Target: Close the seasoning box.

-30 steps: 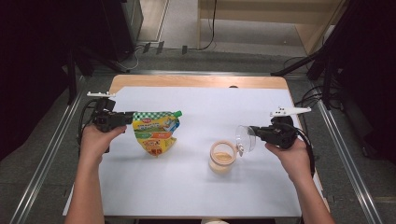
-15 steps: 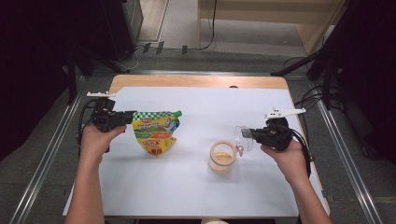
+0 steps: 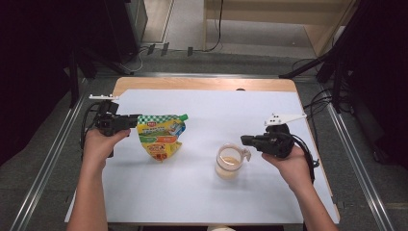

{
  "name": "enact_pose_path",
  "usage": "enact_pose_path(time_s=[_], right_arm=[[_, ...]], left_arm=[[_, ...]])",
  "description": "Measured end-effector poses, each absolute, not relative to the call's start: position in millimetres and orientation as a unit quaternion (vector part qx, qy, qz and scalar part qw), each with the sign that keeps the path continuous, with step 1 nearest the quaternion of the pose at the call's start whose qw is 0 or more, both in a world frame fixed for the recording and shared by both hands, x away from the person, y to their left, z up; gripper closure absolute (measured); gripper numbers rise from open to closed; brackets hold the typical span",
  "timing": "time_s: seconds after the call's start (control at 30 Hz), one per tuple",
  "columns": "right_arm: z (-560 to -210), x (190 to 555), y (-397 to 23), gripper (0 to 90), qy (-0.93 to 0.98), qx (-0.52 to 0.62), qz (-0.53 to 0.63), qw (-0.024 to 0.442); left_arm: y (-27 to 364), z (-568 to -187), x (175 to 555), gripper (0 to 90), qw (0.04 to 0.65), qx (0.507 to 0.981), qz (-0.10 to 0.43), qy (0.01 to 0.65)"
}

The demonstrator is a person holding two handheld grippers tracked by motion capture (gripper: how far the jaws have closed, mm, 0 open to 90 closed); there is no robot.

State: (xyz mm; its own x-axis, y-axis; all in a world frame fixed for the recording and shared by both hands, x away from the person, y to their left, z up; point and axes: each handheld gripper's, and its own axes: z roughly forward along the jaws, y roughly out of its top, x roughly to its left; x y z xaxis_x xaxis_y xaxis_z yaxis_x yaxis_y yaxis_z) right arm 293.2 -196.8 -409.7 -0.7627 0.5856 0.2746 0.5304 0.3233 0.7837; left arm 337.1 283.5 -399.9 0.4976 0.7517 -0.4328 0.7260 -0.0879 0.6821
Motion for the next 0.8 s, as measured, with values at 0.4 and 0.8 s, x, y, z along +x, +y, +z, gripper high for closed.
enact_pose_path(time_s=[0.4, 0.8], right_arm=[[-414, 302, -216, 69.0, 0.798, 0.370, 0.474, 0.044], [-427, 313, -239, 49.7, 0.783, 0.397, 0.475, 0.064]], left_arm=[[283, -402, 338, 47.1, 0.445, 0.739, 0.016, 0.506], [286, -403, 339, 45.6, 0.446, 0.738, 0.013, 0.507]])
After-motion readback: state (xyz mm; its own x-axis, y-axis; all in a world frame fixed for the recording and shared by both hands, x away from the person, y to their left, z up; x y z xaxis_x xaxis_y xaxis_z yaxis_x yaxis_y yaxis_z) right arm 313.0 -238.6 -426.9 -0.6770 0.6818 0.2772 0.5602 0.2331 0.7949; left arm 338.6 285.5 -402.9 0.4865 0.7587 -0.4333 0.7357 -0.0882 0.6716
